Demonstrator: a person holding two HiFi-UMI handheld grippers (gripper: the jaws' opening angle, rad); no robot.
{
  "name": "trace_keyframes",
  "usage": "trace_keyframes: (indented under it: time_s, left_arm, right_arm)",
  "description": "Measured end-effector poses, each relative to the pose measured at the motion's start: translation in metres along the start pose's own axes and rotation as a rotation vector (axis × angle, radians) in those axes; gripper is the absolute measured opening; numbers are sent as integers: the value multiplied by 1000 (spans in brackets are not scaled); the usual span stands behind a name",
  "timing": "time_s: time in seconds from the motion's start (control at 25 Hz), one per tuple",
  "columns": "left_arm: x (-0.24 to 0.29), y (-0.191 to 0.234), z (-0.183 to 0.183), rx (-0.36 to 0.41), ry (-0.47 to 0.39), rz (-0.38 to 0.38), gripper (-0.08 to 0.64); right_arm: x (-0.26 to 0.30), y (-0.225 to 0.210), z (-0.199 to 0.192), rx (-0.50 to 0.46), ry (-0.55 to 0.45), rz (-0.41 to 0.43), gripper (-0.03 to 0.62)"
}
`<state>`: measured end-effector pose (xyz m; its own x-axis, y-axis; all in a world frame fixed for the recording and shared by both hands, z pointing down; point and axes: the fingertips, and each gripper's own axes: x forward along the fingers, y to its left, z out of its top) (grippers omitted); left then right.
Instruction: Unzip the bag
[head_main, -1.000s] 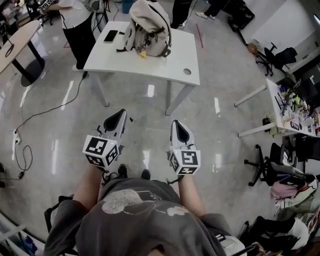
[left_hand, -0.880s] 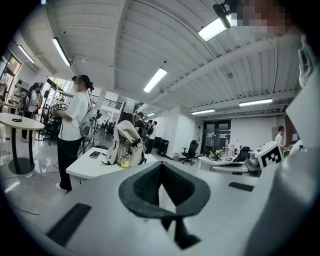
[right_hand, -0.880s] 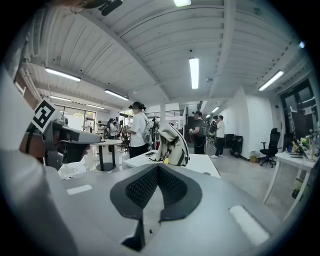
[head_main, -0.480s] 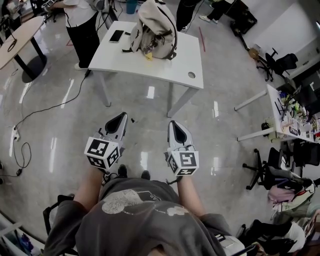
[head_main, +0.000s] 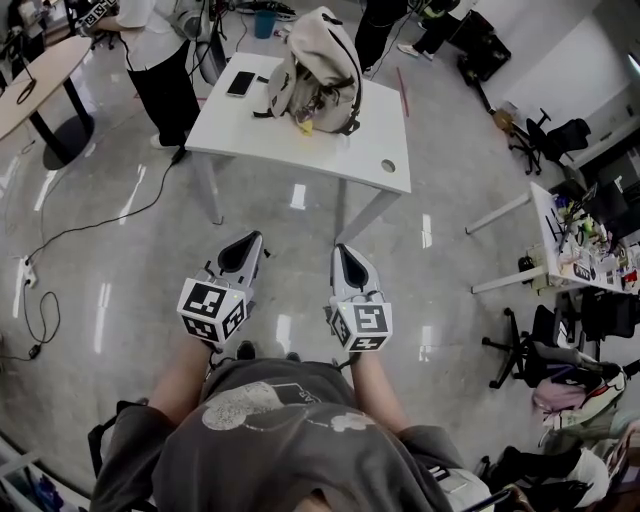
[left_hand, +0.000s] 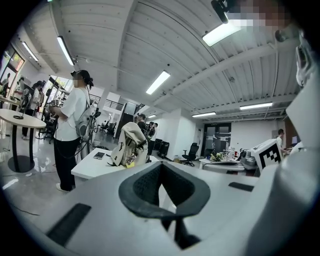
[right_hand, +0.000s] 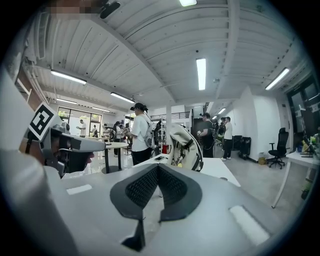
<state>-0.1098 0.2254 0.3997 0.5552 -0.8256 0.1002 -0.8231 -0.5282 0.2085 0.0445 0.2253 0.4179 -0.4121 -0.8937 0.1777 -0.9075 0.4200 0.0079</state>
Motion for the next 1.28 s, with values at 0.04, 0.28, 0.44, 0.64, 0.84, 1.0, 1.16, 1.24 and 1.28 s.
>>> trace_keyframes:
  time_s: [0.04,0.28,0.44,0.64,0.84,1.0,1.16,1.24,1.28]
  left_arm:
    - [1,1,1,9,1,-7,5]
    - [-5,13,-1,15,11,-24,5]
    - [-6,26,-9,-7,28,-1,5]
    - [14,33,-21,-12,56,34,5]
    - [53,30,-21,7,76,62,5]
    - [88,31,-18,3,81,98,5]
    - [122,31,-14,2,81,117,5]
    - [139,31,-13,4,79,121,5]
    - [147,30,-12,5,78,124,5]
  right_arm:
    - [4,2,2,0,-3,-2,0]
    - [21,10,2,-5,3,-19,0]
    - [33,9,-5,-11,28,-15,0]
    - [49,-8,-17,5,37,9,0]
    - [65,-52,-14,30,19,20,0]
    - [82,-95,-12,53,22,19,-1]
    - [98,-132,-11,71,17,15,0]
    - [104,-147,-12,79,16,16,0]
    - [107,-154,-13,82,16,16,0]
